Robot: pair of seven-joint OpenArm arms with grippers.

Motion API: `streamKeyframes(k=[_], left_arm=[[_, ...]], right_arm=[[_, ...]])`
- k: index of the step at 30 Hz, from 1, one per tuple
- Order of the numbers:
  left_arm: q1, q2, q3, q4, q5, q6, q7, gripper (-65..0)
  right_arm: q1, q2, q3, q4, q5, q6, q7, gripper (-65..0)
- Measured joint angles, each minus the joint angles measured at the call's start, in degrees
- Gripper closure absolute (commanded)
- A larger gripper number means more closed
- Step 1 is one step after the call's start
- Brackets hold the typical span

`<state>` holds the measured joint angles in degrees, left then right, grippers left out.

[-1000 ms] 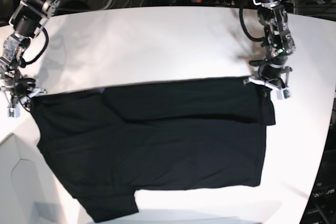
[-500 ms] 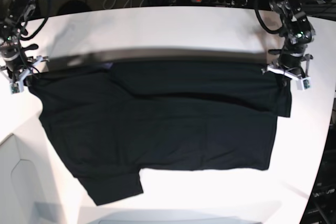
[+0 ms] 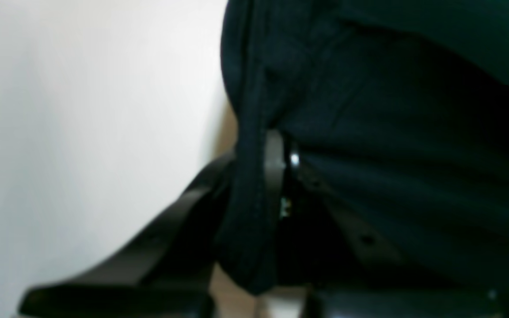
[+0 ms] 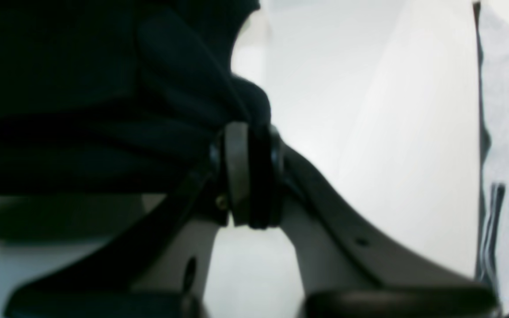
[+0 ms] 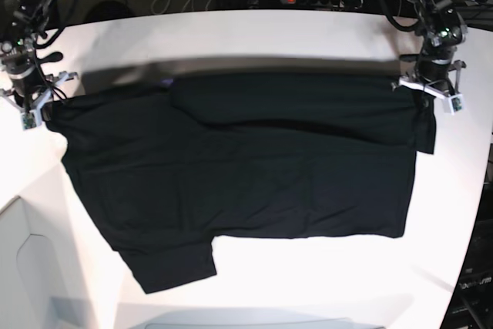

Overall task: Fold the T-shirt properly
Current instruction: 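Drag the folded shirt with both grippers back toward the robot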

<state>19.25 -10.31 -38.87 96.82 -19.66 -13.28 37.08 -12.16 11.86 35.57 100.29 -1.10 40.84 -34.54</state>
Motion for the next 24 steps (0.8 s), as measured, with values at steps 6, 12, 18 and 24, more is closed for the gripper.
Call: streamKeyframes(k=[6, 12, 18, 24], left_arm=[[-5.03, -0.31, 0.09, 0.66, 0.74, 0.79, 0.02, -0.1], [-13.55, -1.49, -0.04, -0.15, 1.01, 0.68, 7.28, -0.1], [-16.96, -2.89, -0.04, 1.11, -0.28, 0.15, 14.05, -0.1], [-10.73, -2.40, -0.09, 3.02, -0.07, 0.35, 15.13, -0.1]], right_arm=[[9.33, 0.37, -4.24, -0.02, 0.26, -0.13, -7.69, 0.0], [25.03, 1.18, -6.16, -7.10, 0.37, -0.20, -12.59, 0.0], [24.83, 2.91, -8.66, -8.33, -4.00, -0.15, -14.97, 0.0], [16.63, 4.09, -8.92, -7.96, -3.45, -0.15, -15.08, 0.0]])
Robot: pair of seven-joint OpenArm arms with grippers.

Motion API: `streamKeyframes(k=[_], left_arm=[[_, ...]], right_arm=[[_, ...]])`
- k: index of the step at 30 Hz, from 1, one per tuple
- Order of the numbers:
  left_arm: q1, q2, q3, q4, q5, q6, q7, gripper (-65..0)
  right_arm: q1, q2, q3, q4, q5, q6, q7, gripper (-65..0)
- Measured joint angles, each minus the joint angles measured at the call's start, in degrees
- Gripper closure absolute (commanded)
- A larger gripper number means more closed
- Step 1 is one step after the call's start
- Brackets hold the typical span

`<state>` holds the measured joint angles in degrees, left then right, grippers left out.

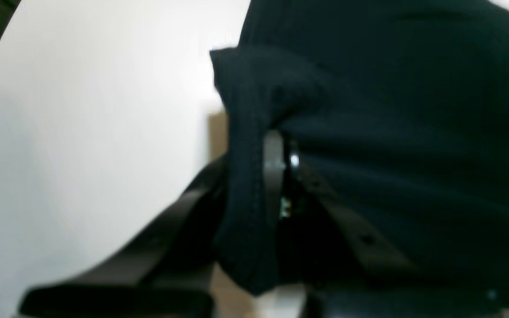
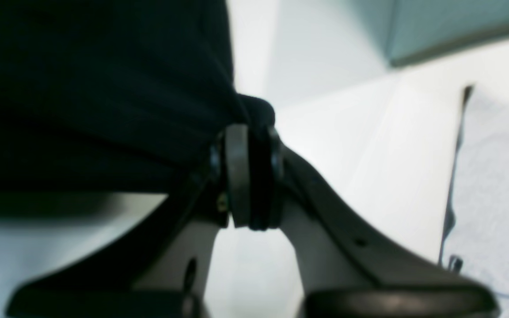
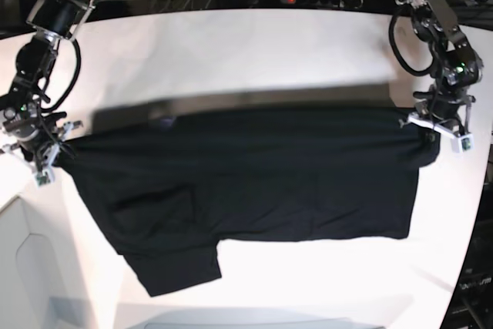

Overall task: Fold the T-shirt properly
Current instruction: 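Drag the folded shirt with both grippers back toward the robot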

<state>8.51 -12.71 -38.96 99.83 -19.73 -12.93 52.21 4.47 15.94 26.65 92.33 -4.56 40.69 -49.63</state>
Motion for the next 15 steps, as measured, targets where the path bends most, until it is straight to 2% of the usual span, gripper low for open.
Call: streamKeyframes(k=[4, 9, 15], left_arm=[[5.75, 0.13, 0.00, 1.05, 0.04, 0.00, 0.11, -0.1], [8.04, 1.60, 0.00, 0.57, 0.79, 0.26, -0.76, -0.1], [11.06, 3.39, -0.07, 0.55, 0.81, 0.31, -0.76, -0.1]], right_arm=[[-8.26, 0.37, 0.02, 4.79, -0.37, 0.00, -0.39, 0.0], [-15.91, -0.17, 0.04, 10.40, -0.76, -0.02, -0.09, 0.0], [-22.77, -0.07, 0.33, 11.34, -1.05, 0.00, -0.22, 0.0]])
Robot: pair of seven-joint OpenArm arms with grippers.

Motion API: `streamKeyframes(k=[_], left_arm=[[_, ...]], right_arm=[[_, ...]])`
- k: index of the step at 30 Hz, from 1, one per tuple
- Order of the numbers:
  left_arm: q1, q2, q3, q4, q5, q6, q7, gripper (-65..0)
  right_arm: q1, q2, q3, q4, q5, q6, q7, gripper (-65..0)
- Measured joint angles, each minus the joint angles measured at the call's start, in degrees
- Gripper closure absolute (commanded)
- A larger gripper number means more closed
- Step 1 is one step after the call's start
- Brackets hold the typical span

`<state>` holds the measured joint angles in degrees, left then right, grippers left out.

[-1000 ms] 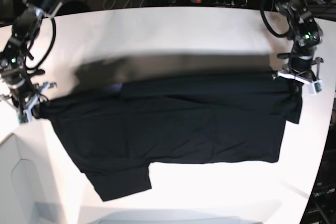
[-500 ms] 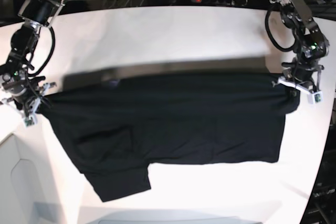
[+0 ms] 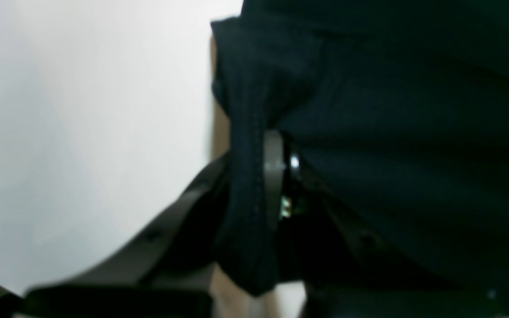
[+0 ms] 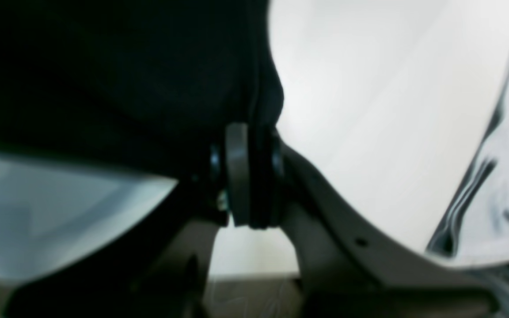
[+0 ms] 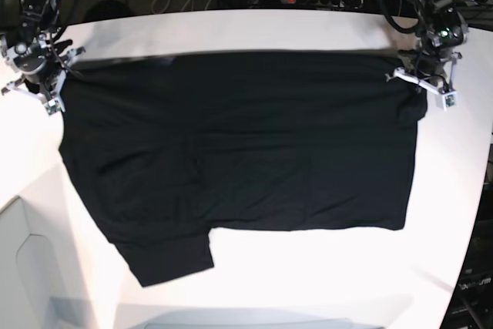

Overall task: Fold the T-shirt properly
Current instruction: 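Drag the folded shirt with both grippers back toward the robot, then release and reach both grippers down to the shirt's hem corners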

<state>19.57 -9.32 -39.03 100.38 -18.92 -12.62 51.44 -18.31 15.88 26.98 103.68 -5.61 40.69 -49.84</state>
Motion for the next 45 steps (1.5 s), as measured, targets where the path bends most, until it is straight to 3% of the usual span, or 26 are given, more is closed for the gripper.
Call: streamKeyframes(k=[9, 23, 25, 28, 30, 32, 41, 45], left_arm=[[5.62, -0.52, 0.00, 0.02, -0.24, 0.04, -0.52, -0.1], [8.11, -0.83, 0.00, 0.11, 0.04, 0.15, -0.33, -1.3], [8.13, -0.83, 0.00, 0.11, 0.02, 0.15, -0.24, -6.7], [9.42, -0.94, 0.00, 0.59, -0.22, 0.17, -0.42, -24.4], [11.13, -0.92, -0.07, 1.90, -0.07, 0.39, -0.44, -35.2], [11.69, -0.33, -2.21, 3.39, -0.20, 0.22, 0.00, -40.7], [11.15, -0.24, -9.18, 10.27, -0.09, 0.37, -0.42, -42.3], [6.25, -0.22, -9.49, 10.19, 0.13, 0.44, 0.17, -42.4]], right_arm=[[-7.06, -3.89, 4.13, -0.17, -0.15, -0.02, 6.54, 0.0], [-10.75, -5.77, 4.50, 0.26, -0.39, -0.04, 7.06, -1.2], [-10.71, -6.16, 4.52, 0.33, -0.46, -0.04, 7.06, -7.7], [-10.69, -7.02, 5.46, 1.95, -0.37, 0.00, 6.64, -20.6], [-10.67, -7.52, 6.88, 4.28, -0.17, 0.00, 6.40, -25.6], [-10.49, -8.00, 8.28, 7.13, -0.26, -0.02, 6.47, -27.5], [-3.52, -8.44, 8.72, 9.40, -0.02, -0.02, 6.12, -28.0], [3.37, -8.33, 7.21, 9.03, -0.66, -0.04, 5.51, -28.0]])
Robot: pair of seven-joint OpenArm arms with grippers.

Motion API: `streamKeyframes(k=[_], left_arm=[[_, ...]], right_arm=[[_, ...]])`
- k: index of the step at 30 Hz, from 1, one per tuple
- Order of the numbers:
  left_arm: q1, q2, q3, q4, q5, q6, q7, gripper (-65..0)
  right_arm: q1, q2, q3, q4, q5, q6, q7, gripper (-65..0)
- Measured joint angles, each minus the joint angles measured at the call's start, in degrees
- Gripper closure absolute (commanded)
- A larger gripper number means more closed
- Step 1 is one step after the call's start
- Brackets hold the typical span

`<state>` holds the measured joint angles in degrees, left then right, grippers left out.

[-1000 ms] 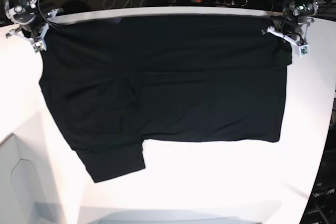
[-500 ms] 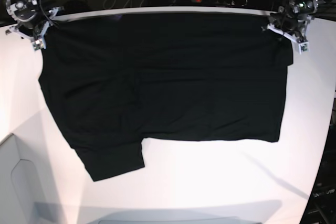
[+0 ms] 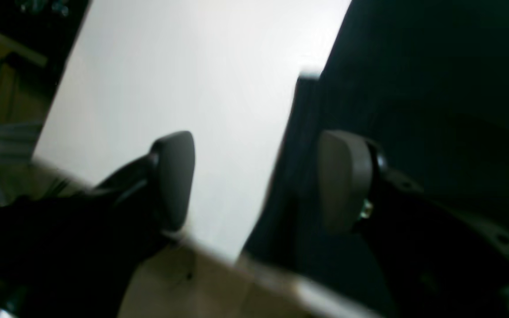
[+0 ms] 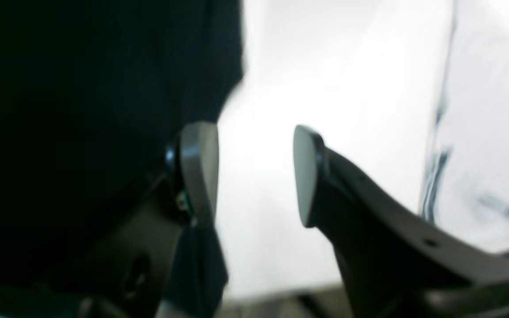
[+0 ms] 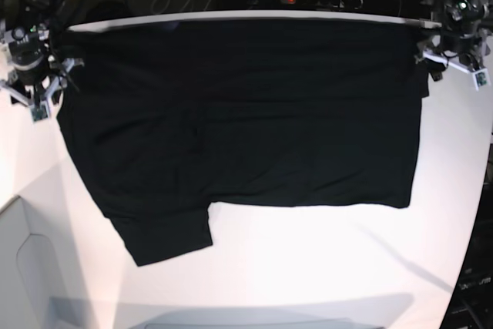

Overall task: Fold the T-shirt properly
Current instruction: 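Release and reach both grippers down to the shirt's hem corners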

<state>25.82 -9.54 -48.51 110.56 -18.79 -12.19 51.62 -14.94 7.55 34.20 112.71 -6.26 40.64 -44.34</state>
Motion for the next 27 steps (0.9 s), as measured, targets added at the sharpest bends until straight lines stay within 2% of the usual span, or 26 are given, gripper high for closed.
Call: streamKeyframes(k=[6, 10, 15, 19, 21, 23, 25, 27], left_arm=[[-10.93, 0.07, 0.28, -0.39, 0.42, -0.17, 0.48, -42.4], [-18.21, 0.00, 0.31, -3.72, 0.44, 0.02, -0.09, -42.4], [-25.62, -0.48, 0.44, -13.00, 0.66, 0.02, -0.52, -42.5], [-31.08, -3.17, 3.50, -22.75, 0.90, 0.11, -0.63, -42.5], [-33.70, -4.68, 6.34, -27.19, 0.55, -0.11, -0.68, -42.5], [-35.60, -5.95, 9.64, -31.10, 0.44, -0.02, -3.58, -42.5], [-36.72, -6.88, 13.00, -35.01, 0.44, 0.20, -8.20, -42.5], [-37.92, -7.85, 16.50, -39.87, 0.63, 0.59, -11.98, -42.5]], right_arm=[[14.62, 1.62, -7.72, -8.13, -0.04, -0.31, 0.66, -28.1], [24.30, 2.71, -11.30, -20.87, 0.15, -0.39, 0.55, -28.1], [36.61, 4.61, -11.32, -39.45, -0.76, -0.61, 1.70, -28.1], [43.43, 5.99, -11.54, -54.95, -0.15, -1.11, 10.73, -28.1], [45.38, 6.73, -11.56, -61.96, -0.37, -3.43, 15.58, -28.1], [46.75, 7.80, -13.09, -68.48, -0.76, -5.53, 19.98, -28.1], [47.58, 9.01, -15.28, -74.23, -0.59, -6.19, 24.83, -28.1], [47.93, 9.57, -17.16, -78.23, -0.57, -9.25, 28.68, -28.1]])
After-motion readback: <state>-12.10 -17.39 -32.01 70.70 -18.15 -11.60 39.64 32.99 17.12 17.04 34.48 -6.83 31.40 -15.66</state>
